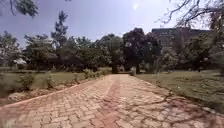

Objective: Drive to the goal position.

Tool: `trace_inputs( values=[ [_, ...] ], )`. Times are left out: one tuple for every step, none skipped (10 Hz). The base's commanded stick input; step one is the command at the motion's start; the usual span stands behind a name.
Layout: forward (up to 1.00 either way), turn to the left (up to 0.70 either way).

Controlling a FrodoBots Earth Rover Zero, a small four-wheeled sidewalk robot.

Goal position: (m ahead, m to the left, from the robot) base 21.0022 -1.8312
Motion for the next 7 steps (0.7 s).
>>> trace_inputs(
  values=[
    [0.70, 0.00],
    [0.70, 0.00],
    [0.70, 0.00],
    [0.70, 0.00],
    [0.70, 0.00],
    [0.70, 0.00],
    [0.70, 0.00]
  ],
)
